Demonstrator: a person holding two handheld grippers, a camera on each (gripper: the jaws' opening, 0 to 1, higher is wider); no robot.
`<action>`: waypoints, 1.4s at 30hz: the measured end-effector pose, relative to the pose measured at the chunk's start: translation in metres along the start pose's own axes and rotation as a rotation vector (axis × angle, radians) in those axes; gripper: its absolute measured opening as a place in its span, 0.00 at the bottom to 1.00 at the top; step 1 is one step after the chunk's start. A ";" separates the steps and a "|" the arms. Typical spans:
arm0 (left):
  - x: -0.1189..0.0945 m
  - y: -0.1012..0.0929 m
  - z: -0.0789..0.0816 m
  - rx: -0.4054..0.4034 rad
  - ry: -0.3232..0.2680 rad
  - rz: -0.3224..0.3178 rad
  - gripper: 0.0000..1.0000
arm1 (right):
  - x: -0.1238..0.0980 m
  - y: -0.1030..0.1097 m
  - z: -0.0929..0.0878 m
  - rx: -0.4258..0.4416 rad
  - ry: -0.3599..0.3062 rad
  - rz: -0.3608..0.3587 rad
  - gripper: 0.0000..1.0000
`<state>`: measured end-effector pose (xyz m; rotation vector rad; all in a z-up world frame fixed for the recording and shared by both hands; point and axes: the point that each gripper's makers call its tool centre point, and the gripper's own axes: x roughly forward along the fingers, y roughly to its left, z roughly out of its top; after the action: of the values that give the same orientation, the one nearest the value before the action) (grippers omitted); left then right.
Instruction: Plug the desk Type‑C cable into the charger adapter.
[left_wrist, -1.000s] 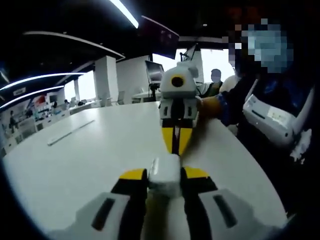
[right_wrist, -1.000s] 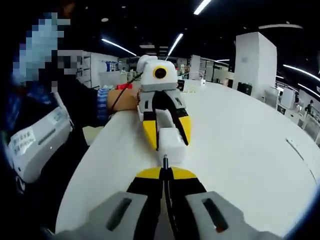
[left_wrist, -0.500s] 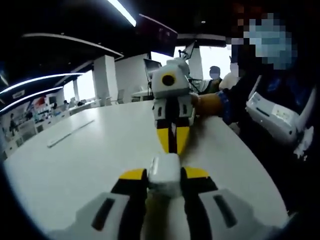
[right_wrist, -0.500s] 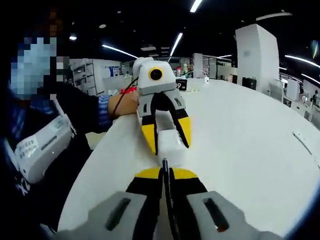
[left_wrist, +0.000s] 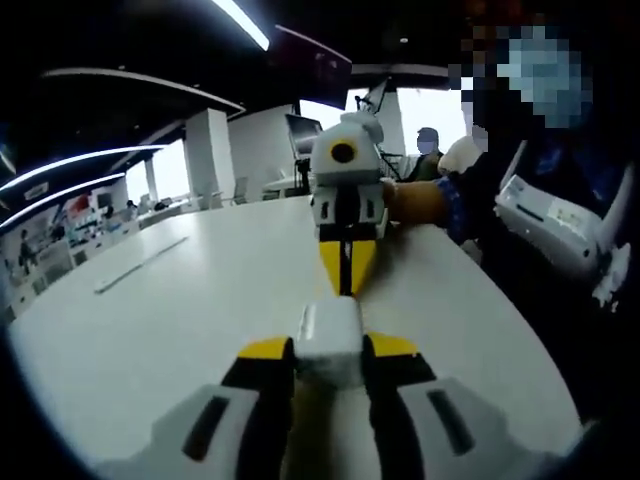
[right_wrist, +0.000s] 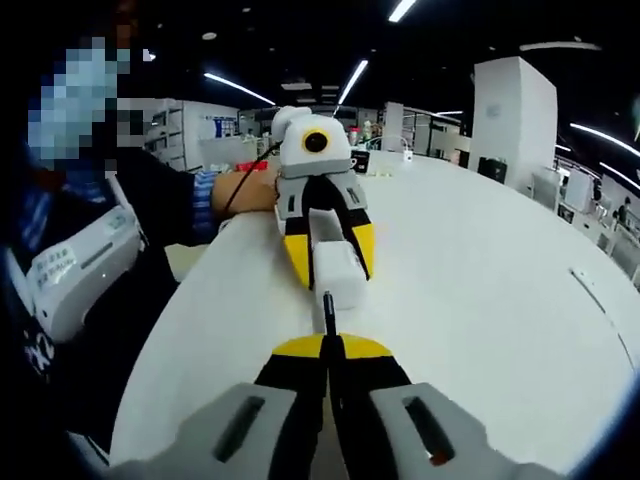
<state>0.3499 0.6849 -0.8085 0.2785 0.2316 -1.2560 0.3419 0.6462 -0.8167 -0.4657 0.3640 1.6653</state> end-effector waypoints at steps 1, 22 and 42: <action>0.000 0.000 0.000 -0.007 0.001 0.002 0.27 | 0.000 -0.001 0.000 0.003 0.004 -0.004 0.02; 0.002 0.005 -0.003 -0.057 0.042 0.037 0.25 | -0.001 -0.008 0.005 0.003 0.014 -0.102 0.00; 0.006 0.005 -0.002 -0.080 0.068 0.057 0.25 | 0.000 -0.008 0.001 0.023 0.036 -0.132 0.00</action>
<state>0.3565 0.6819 -0.8116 0.2573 0.3296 -1.1791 0.3493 0.6484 -0.8156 -0.4921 0.3710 1.5252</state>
